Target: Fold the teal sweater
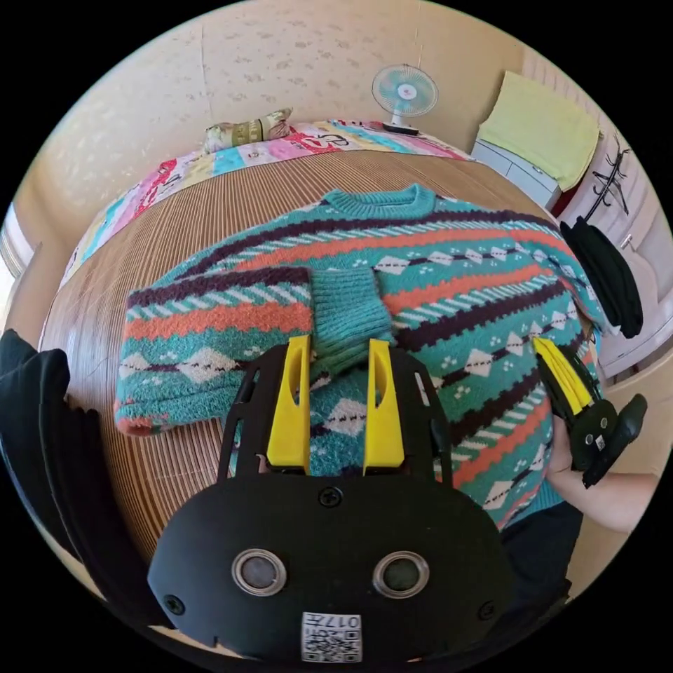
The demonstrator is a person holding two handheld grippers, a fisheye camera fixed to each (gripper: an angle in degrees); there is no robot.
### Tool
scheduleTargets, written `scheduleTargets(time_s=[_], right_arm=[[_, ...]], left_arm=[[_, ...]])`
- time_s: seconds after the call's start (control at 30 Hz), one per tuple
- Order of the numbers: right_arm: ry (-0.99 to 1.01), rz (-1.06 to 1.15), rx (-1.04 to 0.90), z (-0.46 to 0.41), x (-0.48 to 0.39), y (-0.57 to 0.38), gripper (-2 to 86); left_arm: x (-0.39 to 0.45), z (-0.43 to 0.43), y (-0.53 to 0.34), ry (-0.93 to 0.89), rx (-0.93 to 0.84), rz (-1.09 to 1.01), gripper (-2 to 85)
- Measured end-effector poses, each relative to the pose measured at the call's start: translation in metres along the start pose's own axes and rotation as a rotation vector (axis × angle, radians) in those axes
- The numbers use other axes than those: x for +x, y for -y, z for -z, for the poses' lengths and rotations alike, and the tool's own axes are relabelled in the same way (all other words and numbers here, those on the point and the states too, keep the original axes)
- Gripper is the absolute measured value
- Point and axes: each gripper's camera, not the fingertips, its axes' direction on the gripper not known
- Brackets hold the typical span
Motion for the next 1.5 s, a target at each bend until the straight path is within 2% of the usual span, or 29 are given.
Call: scheduleTargets(time_s=[0.07,0.2,0.3,0.53,0.67,0.8,0.87,0.93,1.0,1.17,1.27,1.37,1.5], right_arm=[[-0.004,0.0,0.001,0.002,0.001,0.002,0.4],[-0.019,0.005,0.002,0.004,0.0,0.005,0.4],[-0.024,0.007,0.002,0.005,0.002,0.008,0.4],[-0.032,0.006,0.006,0.009,0.009,0.016,0.4],[-0.032,0.005,0.007,0.011,0.016,0.021,0.4],[-0.033,0.004,0.007,0.012,0.023,0.026,0.4],[-0.036,0.004,0.008,0.013,0.028,0.029,0.4],[-0.041,0.005,0.009,0.014,0.032,0.031,0.4],[-0.044,0.005,0.009,0.014,0.036,0.033,0.4],[-0.06,0.01,0.011,0.017,0.051,0.038,0.4],[-0.083,0.016,0.014,0.019,0.059,0.04,0.4],[-0.094,0.013,0.015,0.021,0.072,0.042,0.4],[-0.082,0.037,-0.016,0.023,0.09,0.047,0.5]], left_arm=[[-0.007,0.0,-0.001,-0.004,-0.011,0.075,6.9],[-0.043,0.002,-0.003,-0.323,0.072,0.296,4.4],[-0.051,0.003,0.002,-0.504,0.17,0.369,4.3],[0.017,0.01,0.052,-0.77,0.317,0.206,4.6],[0.068,-0.022,0.077,-0.865,0.217,0.038,6.8],[0.061,-0.031,0.036,-0.875,0.215,-0.117,5.2],[0.04,-0.022,0.0,-0.797,0.242,-0.137,5.1],[0.018,-0.012,-0.039,-0.628,0.251,-0.121,5.1],[-0.009,0.001,-0.092,-0.38,0.249,-0.076,5.6],[-0.037,-0.027,-0.172,-0.001,0.196,-0.035,4.7],[-0.054,-0.067,-0.174,-0.058,0.085,0.011,-0.2],[-0.057,-0.074,-0.18,-0.078,0.104,0.023,-0.8],[-0.034,-0.08,-0.187,0.027,0.121,-0.03,-1.0]])
